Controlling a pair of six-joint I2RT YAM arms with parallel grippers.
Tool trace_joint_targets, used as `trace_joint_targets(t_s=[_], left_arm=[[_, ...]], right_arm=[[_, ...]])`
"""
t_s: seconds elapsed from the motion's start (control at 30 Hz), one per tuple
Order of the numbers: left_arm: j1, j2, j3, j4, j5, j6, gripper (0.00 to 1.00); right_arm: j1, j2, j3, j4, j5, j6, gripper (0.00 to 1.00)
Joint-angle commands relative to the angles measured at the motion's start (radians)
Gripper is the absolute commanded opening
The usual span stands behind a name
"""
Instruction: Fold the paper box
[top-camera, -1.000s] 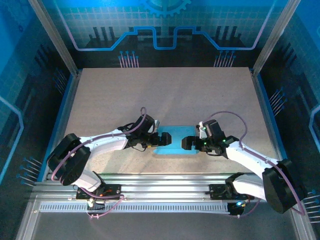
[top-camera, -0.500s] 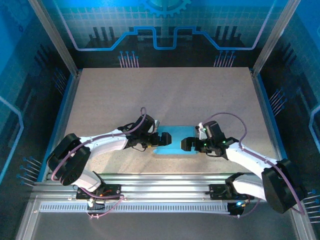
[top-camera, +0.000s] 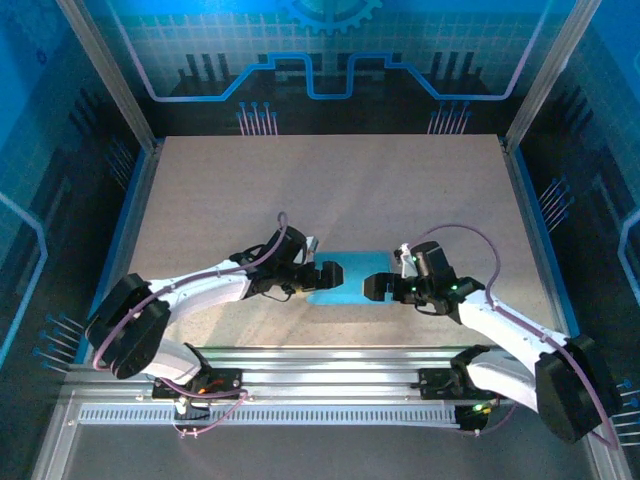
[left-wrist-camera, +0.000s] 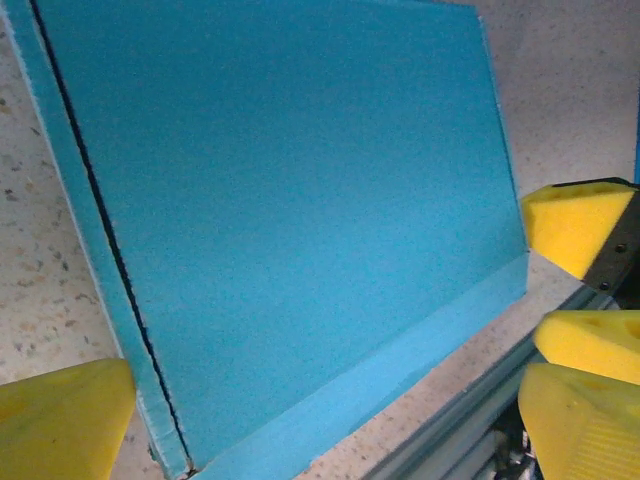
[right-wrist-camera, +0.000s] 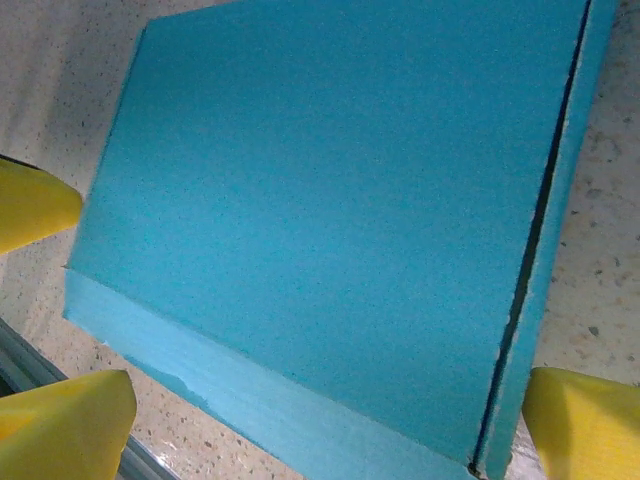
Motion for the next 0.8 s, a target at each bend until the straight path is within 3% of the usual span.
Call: trace_joint_targets(t_s=[0.0,0.23,0.33,0.47,0.77], left_arm=[[-0.005,-0.053,0.054,-0.049,0.035,-0.042,0.99],[-0.005,-0.075,0.099,-0.074,0.075,-0.102,0.99],[-0.006,-0.079,0.116,-0.138,0.029,-0.080,0.99],[-0.005,-0.068,0.098,-0.197,-0.041,-0.035,0.99],[-0.003,0.067,0.127,-0.164,-0.034,-0.011,0.99]], right_arm=[[0.012,-0.020,0.061,-0.101,0.036,-0.007,1.00],[0.012,-0.075,0.129,-0.213,0.047,0.014,1.00],[0.012,-0.081,0.145,-0.238,0.062,0.010,1.00],[0.007,-0.037,0.112,-0.198,0.053,0.002,1.00],[0.002,0.061,0.101,-0.121,0.020,-0.078,1.00]])
